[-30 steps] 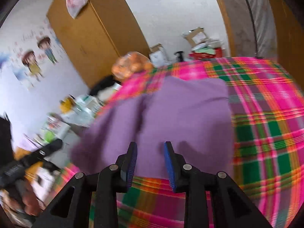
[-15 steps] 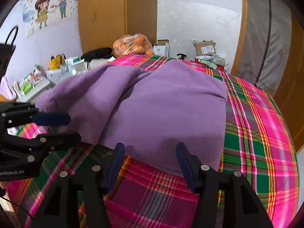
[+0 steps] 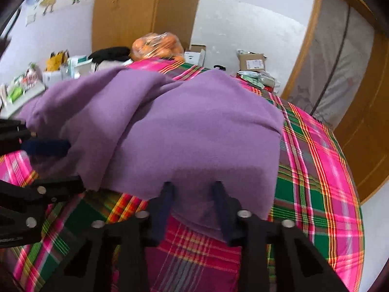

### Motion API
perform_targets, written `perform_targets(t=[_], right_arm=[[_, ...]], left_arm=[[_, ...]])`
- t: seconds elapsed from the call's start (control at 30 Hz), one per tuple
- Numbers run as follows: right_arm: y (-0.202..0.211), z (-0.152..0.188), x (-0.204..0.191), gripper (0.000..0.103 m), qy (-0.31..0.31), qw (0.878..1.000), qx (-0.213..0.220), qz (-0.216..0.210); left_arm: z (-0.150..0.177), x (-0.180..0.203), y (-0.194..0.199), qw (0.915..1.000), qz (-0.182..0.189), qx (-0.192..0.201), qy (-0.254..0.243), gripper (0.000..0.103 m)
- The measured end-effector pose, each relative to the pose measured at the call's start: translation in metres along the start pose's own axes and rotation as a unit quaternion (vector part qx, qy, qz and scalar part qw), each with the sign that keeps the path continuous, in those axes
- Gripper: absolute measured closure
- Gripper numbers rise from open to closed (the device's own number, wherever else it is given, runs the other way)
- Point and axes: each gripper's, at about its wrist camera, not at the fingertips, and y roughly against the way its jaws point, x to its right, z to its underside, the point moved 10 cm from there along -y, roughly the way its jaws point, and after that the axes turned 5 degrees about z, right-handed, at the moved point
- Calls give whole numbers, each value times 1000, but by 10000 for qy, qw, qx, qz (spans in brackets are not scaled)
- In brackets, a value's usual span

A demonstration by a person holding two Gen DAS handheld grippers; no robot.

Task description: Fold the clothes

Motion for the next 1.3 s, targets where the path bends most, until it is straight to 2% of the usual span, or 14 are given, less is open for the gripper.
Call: perform_targets(t=[0.1,0.17,0.23,0.33,0.53,0.8,0.9,1.0,1.1,1.17,1.3], right_arm=[[3,-2,6,96,-108,9999,61,16],[6,-4,9,98,-175,9998,126,9],[10,-6,12,99,-293,9993,229,3],[18,-11,20,100,-465,9982,386,5],[38,-21,41,100,-713,9949,671,242],[46,-17,87,100,-1267,9879,685,581],[38,-9,86,99,-1357,9890,534,242],[40,-5,81,99,-1558,9854,514,-459],[44,1,92,99,-1704,9825,565,-489],[42,7,102,95,-2033,9754,476,-708],[34,24,113,69,-2416,9661,258,-868]], left_arm=[[-2,-10,1,9997,-35,56,216,57],[-4,-18,3,9989,-19,113,444,77],[-7,-26,5,9973,70,183,701,78],[-10,-35,11,9956,49,327,875,89],[-16,-56,21,9905,-12,565,1252,90],[-15,-69,22,9867,1,633,1496,90],[-16,-70,22,9857,6,658,1552,90],[-17,-81,24,9817,-5,733,1756,90],[-19,-95,26,9773,-49,805,1961,90],[-18,-102,27,9752,-111,828,2051,90],[-13,-104,28,9731,-150,840,2142,90]])
